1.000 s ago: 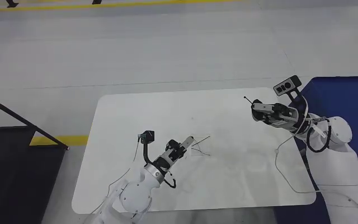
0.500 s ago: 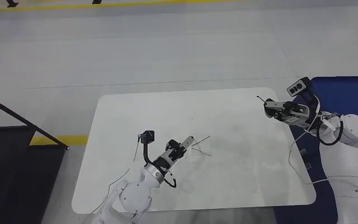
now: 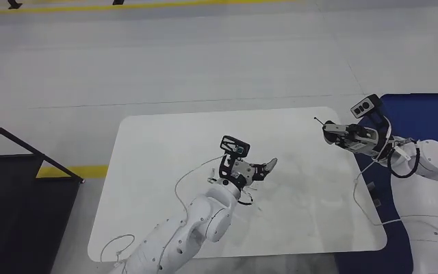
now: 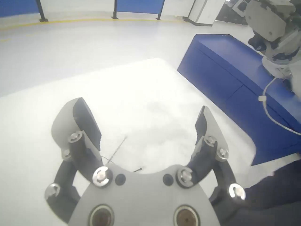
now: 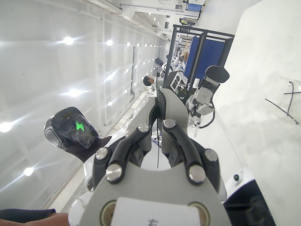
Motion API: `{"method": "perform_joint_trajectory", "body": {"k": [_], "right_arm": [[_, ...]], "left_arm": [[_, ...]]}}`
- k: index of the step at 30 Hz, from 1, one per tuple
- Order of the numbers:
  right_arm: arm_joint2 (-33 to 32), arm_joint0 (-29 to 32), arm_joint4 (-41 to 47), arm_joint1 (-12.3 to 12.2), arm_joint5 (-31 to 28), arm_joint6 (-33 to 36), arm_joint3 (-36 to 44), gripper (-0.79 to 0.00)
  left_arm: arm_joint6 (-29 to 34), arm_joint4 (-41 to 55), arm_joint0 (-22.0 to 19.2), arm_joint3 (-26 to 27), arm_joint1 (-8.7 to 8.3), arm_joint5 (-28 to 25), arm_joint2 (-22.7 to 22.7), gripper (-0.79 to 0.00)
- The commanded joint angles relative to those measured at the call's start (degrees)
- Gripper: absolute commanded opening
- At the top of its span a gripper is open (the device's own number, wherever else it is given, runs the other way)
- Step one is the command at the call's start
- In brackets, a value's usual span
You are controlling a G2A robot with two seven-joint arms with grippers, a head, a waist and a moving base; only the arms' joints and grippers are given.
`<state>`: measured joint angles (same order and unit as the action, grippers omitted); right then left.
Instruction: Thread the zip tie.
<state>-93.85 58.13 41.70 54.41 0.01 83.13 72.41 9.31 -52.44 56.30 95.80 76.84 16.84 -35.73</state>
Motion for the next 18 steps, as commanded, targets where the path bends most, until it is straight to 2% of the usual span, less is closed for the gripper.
{"method": "perform_joint_trajectory", "body": {"k": [1, 6, 8, 11, 14, 17, 18], "right_arm": [[0.00, 0.00, 0.00, 0.00, 0.00, 0.00, 0.00, -0.785], [0.00, 0.00, 0.00, 0.00, 0.00, 0.00, 0.00, -0.785], [0.00, 0.00, 0.00, 0.00, 0.00, 0.00, 0.00, -0.785], [0.00, 0.00, 0.00, 0.00, 0.00, 0.00, 0.00, -0.785], [0.00, 0.00, 0.00, 0.00, 0.00, 0.00, 0.00, -0.785], [0.00, 0.00, 0.00, 0.00, 0.00, 0.00, 0.00, -0.785], [0.00, 0.00, 0.00, 0.00, 0.00, 0.00, 0.00, -0.785]], "left_arm": [[-0.01, 0.89, 0.18, 0.17, -0.02, -0.05, -0.08, 0.000], [-0.01, 0.89, 0.18, 0.17, -0.02, -0.05, -0.08, 0.000], [2.56, -7.60, -0.82, -1.59, -0.16, 1.68, 1.11, 0.000], [16.50, -14.43, -4.91, -1.96, 0.46, 1.26, 3.23, 0.000], [29.97, -14.78, -9.59, -3.11, 1.52, 0.02, 3.46, 0.000], [39.52, -12.87, -13.41, -4.79, 2.93, -2.25, 4.36, 0.000], [40.53, -12.17, -13.70, -4.99, 3.09, -2.33, 4.36, 0.000]]}}
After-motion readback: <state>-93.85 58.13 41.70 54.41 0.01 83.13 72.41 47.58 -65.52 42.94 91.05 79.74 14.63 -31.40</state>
